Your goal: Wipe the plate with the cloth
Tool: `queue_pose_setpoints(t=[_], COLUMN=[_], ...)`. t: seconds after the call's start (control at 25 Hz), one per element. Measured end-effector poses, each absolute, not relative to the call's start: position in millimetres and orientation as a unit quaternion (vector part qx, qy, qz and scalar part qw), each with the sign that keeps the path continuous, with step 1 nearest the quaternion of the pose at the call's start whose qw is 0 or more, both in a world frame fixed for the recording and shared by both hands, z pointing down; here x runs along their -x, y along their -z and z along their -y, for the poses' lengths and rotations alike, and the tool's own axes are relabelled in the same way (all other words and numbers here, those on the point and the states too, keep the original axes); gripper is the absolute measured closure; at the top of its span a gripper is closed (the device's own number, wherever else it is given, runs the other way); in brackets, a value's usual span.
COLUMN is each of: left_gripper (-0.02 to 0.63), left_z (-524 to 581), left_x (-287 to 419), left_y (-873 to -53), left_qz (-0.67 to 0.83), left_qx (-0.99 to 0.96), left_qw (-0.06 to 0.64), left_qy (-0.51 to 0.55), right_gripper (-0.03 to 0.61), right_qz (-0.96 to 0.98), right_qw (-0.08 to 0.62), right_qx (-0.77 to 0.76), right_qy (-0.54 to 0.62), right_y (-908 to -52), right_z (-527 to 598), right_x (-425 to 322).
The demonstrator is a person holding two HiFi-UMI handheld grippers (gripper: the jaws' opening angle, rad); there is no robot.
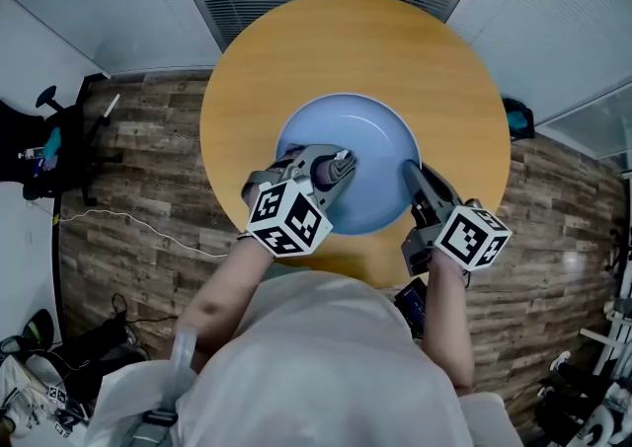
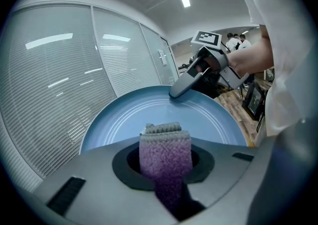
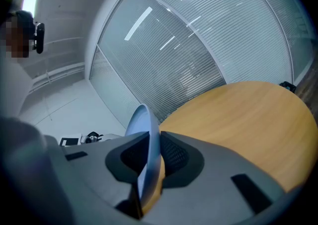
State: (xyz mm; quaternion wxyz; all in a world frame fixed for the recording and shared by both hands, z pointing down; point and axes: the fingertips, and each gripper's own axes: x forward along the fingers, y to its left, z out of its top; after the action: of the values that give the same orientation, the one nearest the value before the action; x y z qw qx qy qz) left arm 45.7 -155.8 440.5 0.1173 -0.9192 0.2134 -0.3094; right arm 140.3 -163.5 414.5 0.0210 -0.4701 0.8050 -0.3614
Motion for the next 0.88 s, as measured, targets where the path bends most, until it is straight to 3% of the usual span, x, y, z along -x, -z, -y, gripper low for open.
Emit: queue_pose_setpoints(t=[0.88], left_gripper=[0.532], left_z=[127], left_x=[-96], left_y=[-435], left_qz=[-0.149], left_qx=[0.935], left_qw=[0.128], left_qy=[0.295], right_gripper=[0.512], right_qz=[-0.801], right_qw=[0.032], right_qx=[0.475], right_qy=[0.363], right_y=[-413], right_z=[168], right_x=[-127])
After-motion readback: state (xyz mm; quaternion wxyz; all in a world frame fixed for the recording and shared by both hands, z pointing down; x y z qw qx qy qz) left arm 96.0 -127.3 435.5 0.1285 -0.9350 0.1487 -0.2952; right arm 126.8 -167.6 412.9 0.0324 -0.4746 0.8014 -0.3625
